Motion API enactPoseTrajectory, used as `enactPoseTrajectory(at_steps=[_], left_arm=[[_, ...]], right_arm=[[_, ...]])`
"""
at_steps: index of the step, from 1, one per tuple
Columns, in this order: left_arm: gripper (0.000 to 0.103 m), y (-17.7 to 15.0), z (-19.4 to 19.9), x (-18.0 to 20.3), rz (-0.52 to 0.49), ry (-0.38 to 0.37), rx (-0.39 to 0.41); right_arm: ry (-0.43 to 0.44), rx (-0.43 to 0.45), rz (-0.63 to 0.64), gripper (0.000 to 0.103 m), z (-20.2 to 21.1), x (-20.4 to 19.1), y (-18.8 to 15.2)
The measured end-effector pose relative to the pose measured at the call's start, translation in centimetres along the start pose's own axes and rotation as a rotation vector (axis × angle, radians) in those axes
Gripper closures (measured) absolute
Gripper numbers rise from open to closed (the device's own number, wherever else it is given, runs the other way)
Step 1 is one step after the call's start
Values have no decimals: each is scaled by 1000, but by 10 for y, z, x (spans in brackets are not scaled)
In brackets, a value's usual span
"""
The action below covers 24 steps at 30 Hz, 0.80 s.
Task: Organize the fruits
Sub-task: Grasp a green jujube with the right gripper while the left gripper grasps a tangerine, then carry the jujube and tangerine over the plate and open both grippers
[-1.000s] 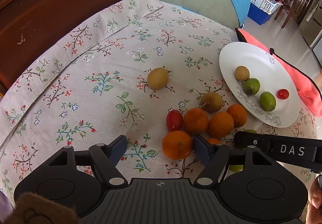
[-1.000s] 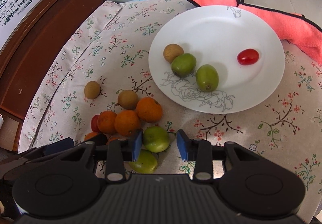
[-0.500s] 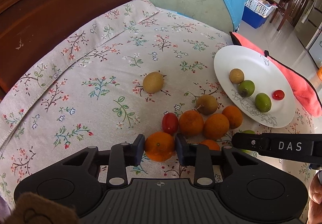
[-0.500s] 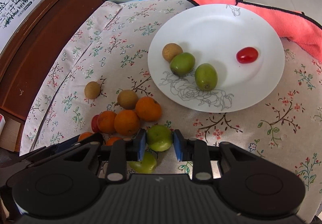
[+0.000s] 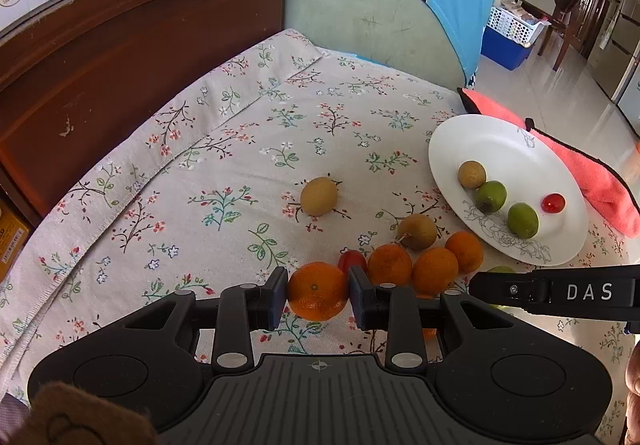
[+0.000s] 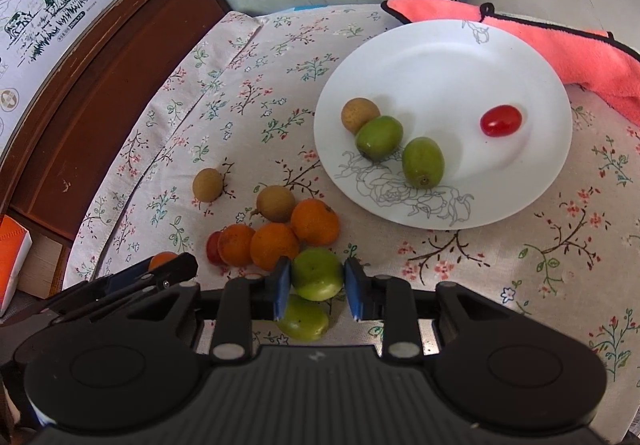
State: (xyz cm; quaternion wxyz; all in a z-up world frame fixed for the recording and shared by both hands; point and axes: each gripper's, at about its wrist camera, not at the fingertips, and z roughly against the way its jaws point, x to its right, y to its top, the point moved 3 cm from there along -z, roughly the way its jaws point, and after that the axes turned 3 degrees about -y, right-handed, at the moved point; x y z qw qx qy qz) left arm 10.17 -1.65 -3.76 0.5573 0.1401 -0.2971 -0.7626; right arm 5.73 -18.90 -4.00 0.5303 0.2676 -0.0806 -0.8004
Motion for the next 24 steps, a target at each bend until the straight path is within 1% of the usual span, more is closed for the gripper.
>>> enactPoseTrajectory(at_steps=[5,12,21,24], left_arm=[[73,1,3,-1,1,-2,10],[73,3,10,-1,5,1,30],[73,14,27,14,-51,-4,117],[73,18,33,19,-65,-21,144]], right_arm=[[28,3,17,74,4,-4,0],[45,11,22,74,8,-7,1],[48,101,51,74,31,-8,14],[42,127,64,74,37,-8,18]])
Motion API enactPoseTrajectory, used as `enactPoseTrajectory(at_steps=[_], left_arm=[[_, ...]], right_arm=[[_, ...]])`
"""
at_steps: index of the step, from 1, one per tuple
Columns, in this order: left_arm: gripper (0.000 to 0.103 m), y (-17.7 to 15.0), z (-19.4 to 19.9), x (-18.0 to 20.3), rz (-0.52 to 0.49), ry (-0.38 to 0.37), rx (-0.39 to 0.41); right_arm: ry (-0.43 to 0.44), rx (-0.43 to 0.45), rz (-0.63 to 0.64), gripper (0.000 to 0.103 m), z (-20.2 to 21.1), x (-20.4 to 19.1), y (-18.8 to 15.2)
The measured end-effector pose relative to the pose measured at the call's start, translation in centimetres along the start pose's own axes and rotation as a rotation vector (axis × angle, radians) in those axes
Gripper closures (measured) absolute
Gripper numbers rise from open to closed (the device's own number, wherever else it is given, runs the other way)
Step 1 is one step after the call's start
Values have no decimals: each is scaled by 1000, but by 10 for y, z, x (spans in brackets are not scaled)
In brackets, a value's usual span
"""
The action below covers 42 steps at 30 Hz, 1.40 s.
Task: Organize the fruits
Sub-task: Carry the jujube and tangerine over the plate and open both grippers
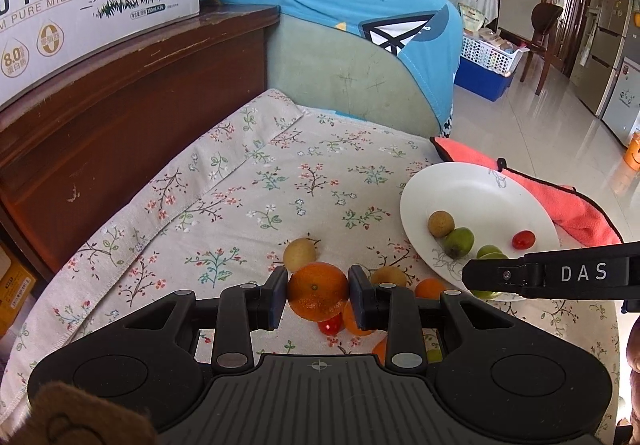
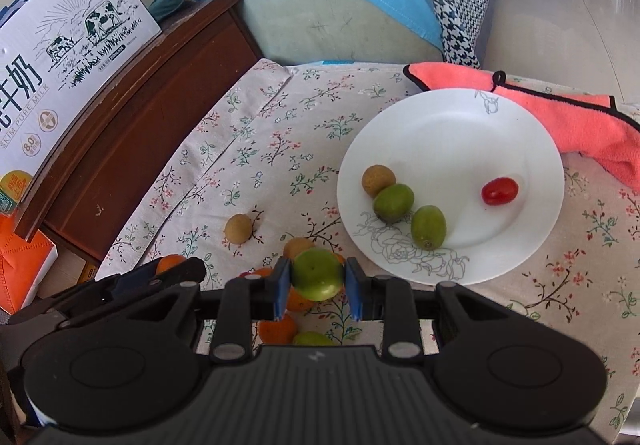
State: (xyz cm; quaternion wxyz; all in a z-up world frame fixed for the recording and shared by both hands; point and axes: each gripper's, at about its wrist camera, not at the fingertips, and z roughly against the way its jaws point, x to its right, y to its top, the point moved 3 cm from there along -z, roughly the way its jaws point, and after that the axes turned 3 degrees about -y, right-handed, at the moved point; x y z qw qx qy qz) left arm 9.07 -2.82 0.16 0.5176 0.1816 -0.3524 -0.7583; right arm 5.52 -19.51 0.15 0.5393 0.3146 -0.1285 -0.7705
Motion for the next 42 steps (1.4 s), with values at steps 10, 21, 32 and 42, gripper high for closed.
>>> enactPoseTrajectory(at_steps=[10,21,32,42], left_arm=[[73,25,9,22,6,-62,69],[73,54,-8,64,-32,-143,110],[73,59,-46,90,-52,-181,64],[73,56,-76,106,-72,-190,21]], right_arm=[[-5,83,-15,74,20,13,20],[-63,181,-125,74,43,62,50],[-112,146,-249,74,30,101,57],[-152,114,-302,74,10,121,62]])
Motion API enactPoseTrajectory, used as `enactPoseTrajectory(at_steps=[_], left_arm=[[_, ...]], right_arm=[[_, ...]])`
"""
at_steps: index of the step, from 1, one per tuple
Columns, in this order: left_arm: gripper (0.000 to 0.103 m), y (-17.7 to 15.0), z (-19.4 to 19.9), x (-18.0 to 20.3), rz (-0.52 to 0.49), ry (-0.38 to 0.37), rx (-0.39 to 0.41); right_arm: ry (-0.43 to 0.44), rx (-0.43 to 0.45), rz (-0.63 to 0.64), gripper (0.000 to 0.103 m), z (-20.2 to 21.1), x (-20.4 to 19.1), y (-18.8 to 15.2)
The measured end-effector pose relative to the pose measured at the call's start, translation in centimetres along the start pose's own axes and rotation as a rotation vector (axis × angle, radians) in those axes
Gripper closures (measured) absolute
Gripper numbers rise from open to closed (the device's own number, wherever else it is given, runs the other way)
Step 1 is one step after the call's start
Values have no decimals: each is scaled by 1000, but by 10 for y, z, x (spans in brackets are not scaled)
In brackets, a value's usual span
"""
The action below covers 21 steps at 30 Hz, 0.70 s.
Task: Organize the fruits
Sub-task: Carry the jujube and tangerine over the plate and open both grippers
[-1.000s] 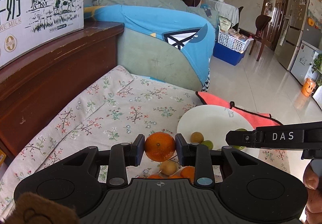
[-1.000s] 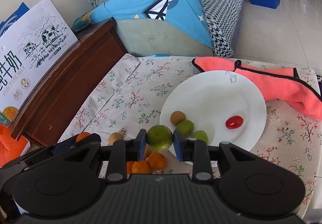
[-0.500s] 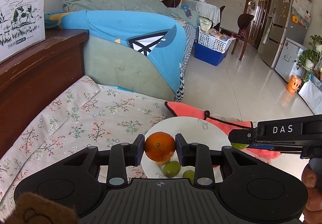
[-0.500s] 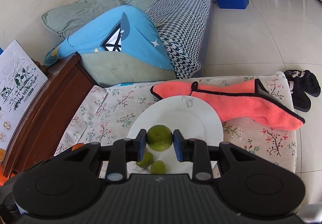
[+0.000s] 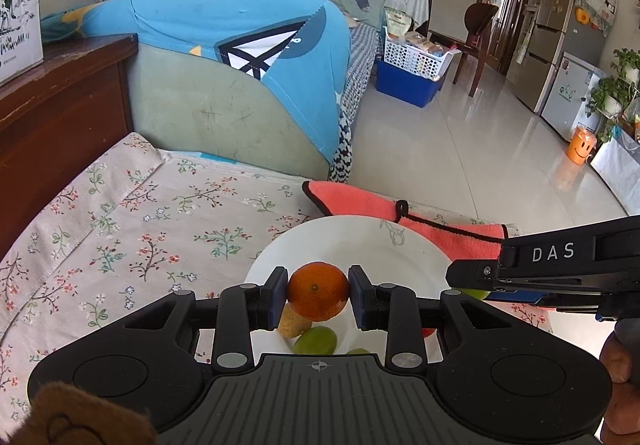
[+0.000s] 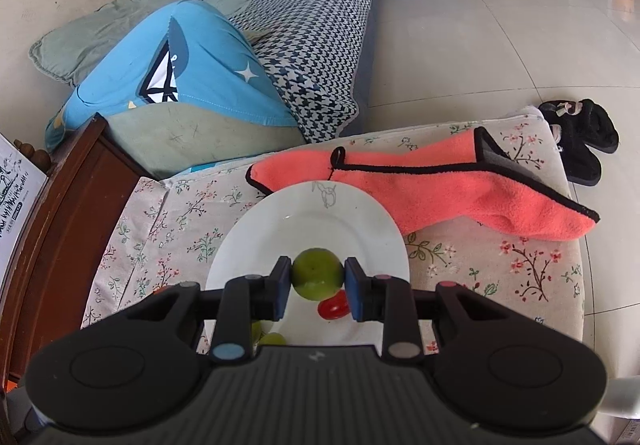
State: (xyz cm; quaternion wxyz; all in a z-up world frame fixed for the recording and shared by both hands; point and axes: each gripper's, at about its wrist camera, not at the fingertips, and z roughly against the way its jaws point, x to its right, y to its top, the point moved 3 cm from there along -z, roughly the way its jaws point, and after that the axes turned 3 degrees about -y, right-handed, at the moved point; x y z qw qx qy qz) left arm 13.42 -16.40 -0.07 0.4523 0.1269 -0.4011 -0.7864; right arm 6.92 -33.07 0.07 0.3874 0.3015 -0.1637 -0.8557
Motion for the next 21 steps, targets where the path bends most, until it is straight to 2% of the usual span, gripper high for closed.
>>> enactPoseTrajectory(at_steps=[14,21], left_arm=[[73,-5,-34,1,30,-3,-61],[71,-3,-33,4,31,-4,-50]], right_arm=[[-49,-45,-25,74,-30,9,2],[-46,-60,-33,74,-35,10,3]])
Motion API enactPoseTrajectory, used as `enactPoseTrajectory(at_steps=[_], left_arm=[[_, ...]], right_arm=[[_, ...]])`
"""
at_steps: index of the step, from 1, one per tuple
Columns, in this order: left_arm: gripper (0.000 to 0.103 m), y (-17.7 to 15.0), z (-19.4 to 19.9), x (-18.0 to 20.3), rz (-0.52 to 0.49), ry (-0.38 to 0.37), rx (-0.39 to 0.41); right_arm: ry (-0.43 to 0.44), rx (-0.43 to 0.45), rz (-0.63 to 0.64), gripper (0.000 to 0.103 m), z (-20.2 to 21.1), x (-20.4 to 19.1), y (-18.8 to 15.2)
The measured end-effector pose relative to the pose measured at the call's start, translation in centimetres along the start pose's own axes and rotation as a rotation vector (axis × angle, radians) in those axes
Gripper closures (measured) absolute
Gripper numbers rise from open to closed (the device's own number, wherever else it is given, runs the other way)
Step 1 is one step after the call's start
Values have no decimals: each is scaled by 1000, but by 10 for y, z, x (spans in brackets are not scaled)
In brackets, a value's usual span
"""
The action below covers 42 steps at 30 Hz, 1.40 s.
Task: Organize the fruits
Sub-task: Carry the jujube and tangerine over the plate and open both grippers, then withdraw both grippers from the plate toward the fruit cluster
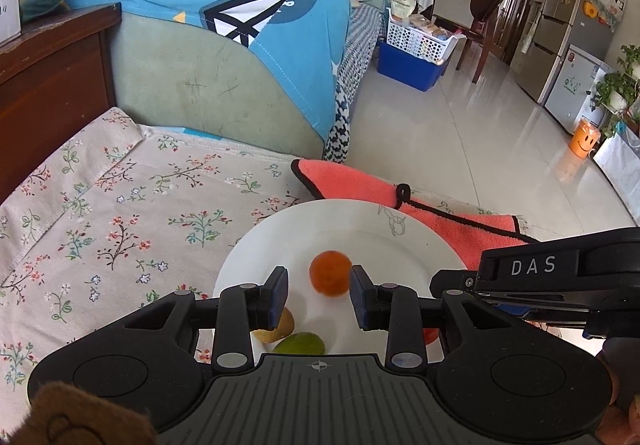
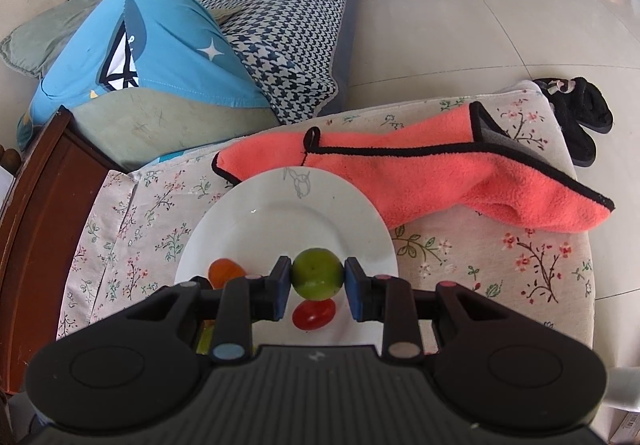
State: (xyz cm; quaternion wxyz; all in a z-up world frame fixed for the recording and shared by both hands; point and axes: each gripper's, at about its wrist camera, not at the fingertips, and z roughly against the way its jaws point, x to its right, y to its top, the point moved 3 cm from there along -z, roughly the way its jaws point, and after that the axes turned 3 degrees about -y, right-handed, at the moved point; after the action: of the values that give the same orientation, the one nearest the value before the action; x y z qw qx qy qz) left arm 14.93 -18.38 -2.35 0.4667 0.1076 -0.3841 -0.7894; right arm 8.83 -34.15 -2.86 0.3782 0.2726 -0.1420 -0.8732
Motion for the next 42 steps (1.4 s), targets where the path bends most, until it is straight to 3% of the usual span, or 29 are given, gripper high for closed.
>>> enactPoseTrajectory(at_steps=[3,7,14,28,42], left_arm=[[70,3,4,-1,13,-4,7],[56,9,14,-5,30,4,34],[47,19,38,-18,66,20,73],[43,17,90,-65,101,111,81],[42,-21,131,-108,149,167,46]], right_arm=[[11,0,-8,71,1,-1,1],[21,13,-8,71,5,-2,2],[49,31,14,71,15,-8,3],[102,31,77,70,33,-23,-12],[169,-31,224,70,45,-53,-59]])
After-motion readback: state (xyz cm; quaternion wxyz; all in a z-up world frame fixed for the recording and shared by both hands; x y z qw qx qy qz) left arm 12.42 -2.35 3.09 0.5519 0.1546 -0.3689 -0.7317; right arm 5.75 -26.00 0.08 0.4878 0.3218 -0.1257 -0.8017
